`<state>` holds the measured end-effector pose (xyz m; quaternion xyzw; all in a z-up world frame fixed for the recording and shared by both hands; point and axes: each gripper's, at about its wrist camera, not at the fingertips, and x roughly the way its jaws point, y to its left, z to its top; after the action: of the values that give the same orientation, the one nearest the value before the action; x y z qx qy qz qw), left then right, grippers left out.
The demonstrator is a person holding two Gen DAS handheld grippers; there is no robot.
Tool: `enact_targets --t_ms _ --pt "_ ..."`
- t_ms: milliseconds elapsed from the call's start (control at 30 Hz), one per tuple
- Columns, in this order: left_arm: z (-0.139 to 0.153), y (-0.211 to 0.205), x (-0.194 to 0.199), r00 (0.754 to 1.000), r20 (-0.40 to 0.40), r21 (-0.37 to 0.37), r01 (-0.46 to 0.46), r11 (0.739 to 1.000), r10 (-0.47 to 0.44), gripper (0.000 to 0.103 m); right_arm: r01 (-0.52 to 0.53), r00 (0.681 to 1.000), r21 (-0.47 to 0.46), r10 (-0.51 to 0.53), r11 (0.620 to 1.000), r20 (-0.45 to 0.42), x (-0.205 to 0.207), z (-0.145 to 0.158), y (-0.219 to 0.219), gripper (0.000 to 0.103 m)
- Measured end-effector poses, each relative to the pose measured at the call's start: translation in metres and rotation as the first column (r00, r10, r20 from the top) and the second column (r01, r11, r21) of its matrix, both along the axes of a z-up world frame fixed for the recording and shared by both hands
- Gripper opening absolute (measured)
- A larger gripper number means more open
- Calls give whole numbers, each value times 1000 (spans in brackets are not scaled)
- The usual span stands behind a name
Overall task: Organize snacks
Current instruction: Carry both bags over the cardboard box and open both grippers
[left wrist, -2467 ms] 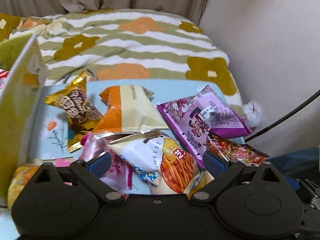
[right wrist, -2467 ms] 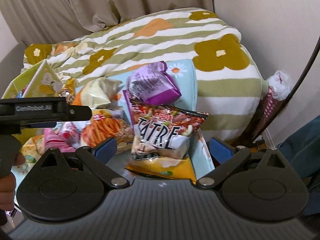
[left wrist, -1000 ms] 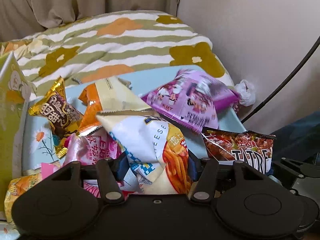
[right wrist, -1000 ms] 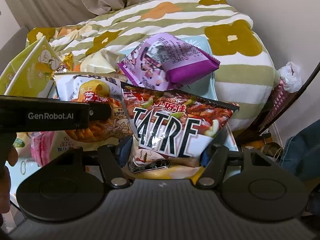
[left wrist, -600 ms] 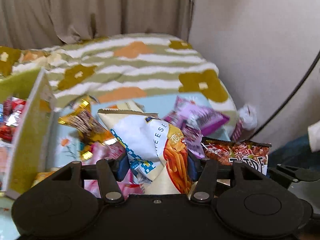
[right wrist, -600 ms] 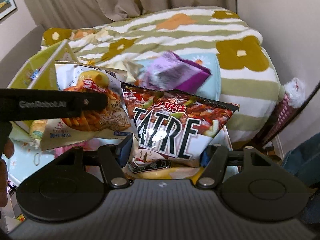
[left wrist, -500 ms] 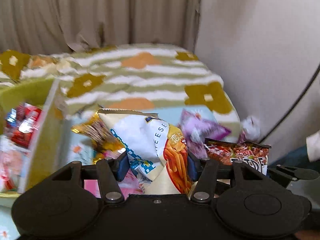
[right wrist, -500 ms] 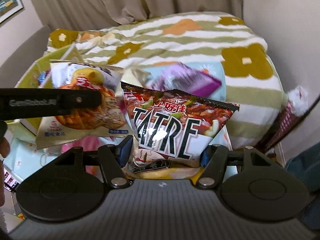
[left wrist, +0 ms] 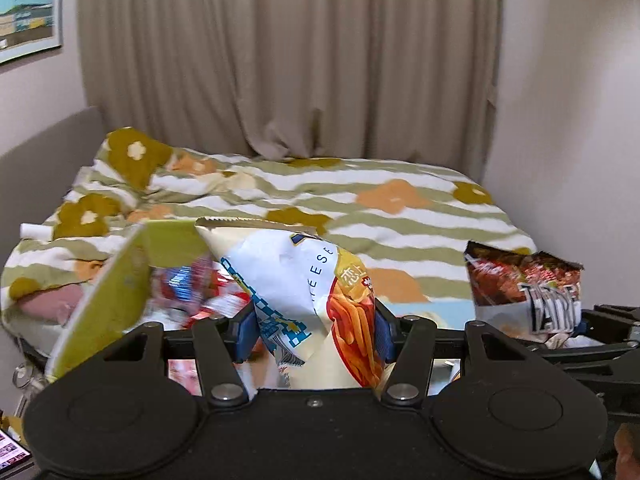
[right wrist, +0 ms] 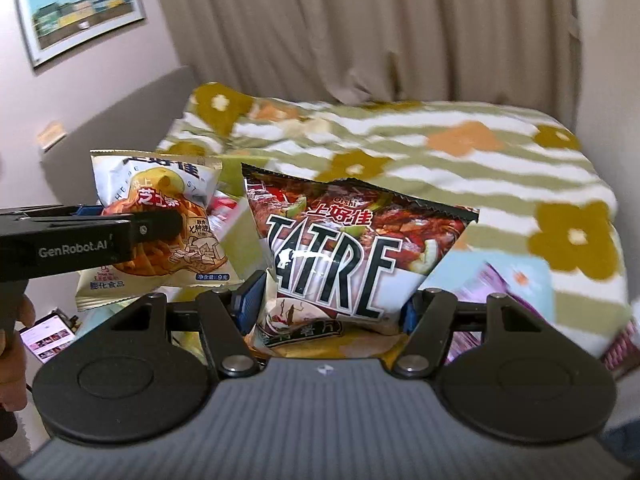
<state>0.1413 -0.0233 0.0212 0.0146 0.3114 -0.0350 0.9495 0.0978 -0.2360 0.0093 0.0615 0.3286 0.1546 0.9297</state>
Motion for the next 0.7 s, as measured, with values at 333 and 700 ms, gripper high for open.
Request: enact_targets --t_ms 333,700 --pt "-8 108 76 995 -76 -26 -63 998 60 60 -94 996 -5 94 996 -5 76 24 105 79" --pt "-44 177 153 980 -193 -69 31 997 -44 60 -28 995 -22 26 999 -95 166 8 195 79"
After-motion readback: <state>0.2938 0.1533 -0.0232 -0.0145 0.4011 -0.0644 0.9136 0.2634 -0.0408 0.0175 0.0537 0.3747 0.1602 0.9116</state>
